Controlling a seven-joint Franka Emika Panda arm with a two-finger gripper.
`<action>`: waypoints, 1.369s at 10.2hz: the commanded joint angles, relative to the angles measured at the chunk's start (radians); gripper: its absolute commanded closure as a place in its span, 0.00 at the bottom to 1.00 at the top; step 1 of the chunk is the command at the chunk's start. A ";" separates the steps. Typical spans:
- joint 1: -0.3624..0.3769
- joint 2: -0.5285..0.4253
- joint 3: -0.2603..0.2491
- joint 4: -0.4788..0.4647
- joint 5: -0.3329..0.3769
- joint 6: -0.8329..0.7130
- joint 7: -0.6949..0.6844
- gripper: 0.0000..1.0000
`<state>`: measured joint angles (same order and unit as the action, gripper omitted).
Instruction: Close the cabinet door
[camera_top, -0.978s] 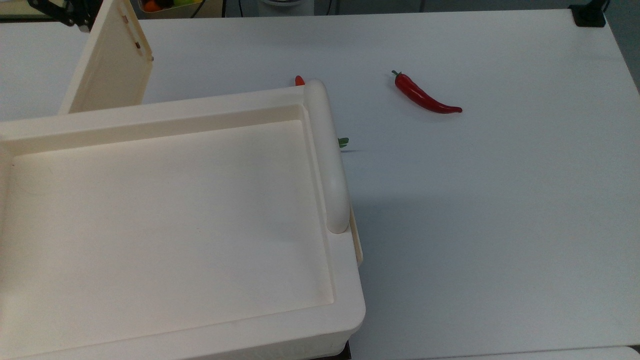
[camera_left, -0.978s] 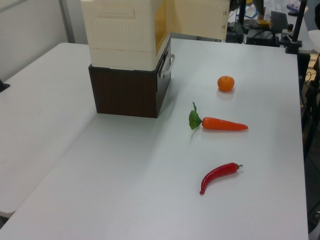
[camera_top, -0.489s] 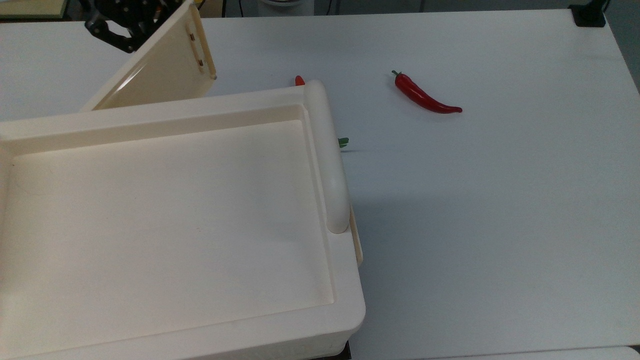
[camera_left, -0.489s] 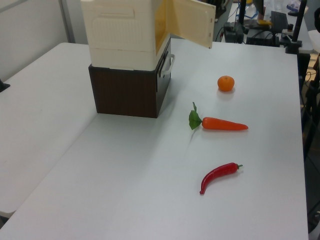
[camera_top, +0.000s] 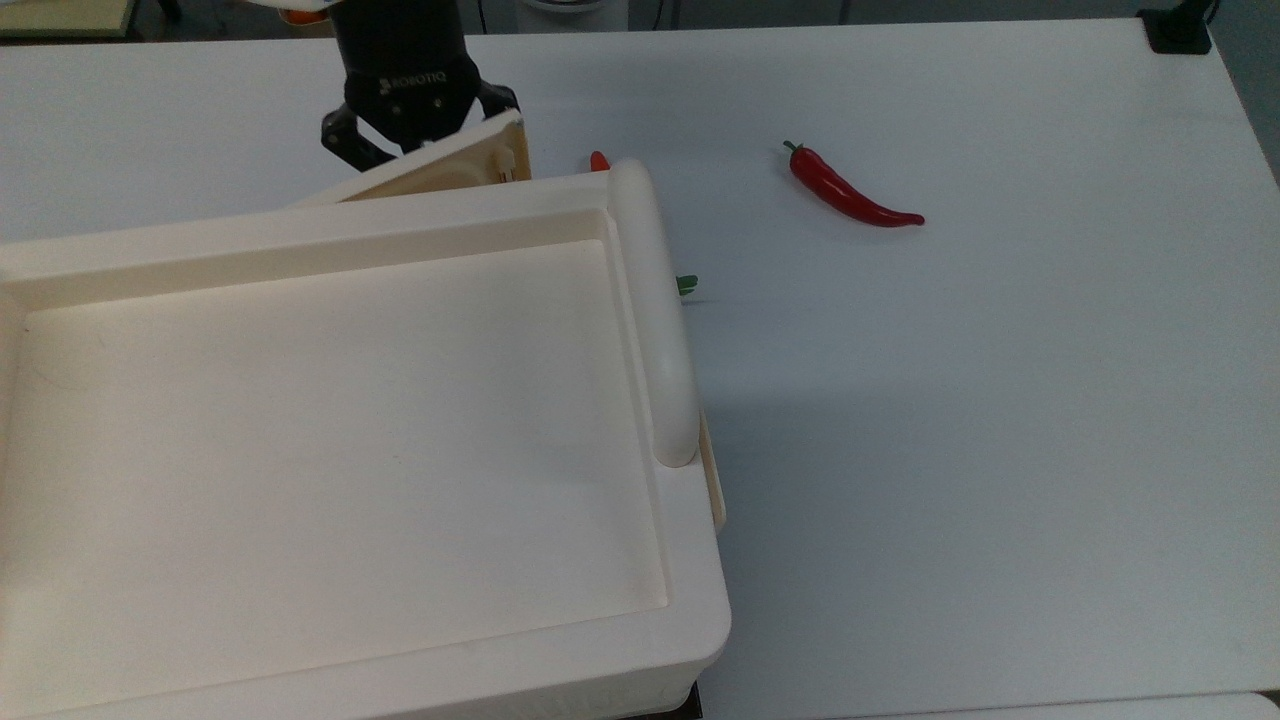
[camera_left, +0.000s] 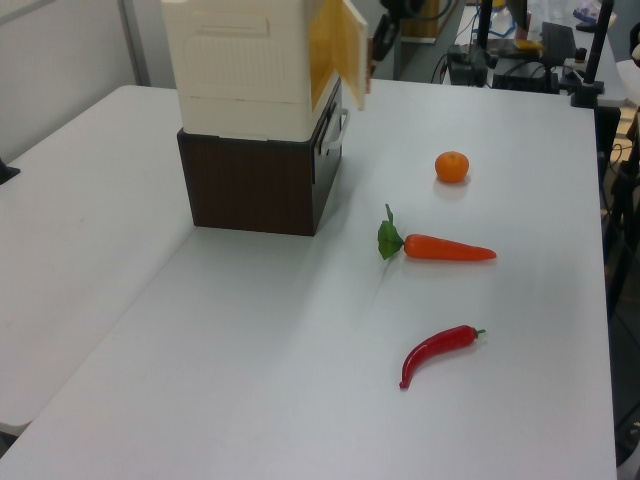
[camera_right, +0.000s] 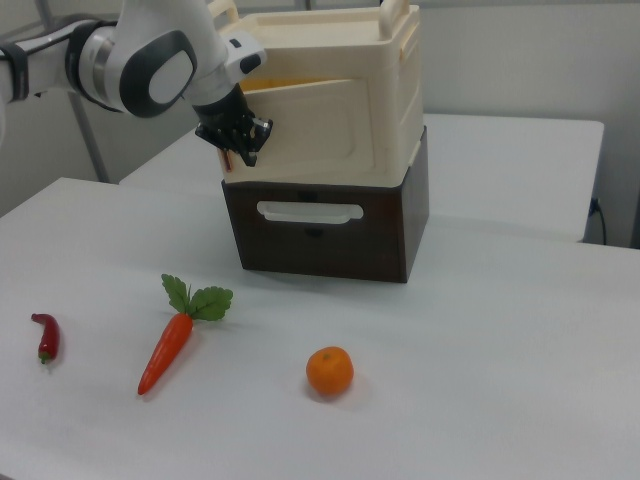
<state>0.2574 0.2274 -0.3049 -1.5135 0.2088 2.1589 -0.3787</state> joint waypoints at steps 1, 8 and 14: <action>0.045 0.061 -0.010 0.003 -0.003 0.189 0.283 1.00; 0.048 0.136 -0.008 0.047 -0.005 0.372 0.464 1.00; 0.011 0.075 -0.003 0.024 -0.043 0.047 0.442 1.00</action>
<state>0.2930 0.3413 -0.3049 -1.4898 0.2019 2.4145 0.0565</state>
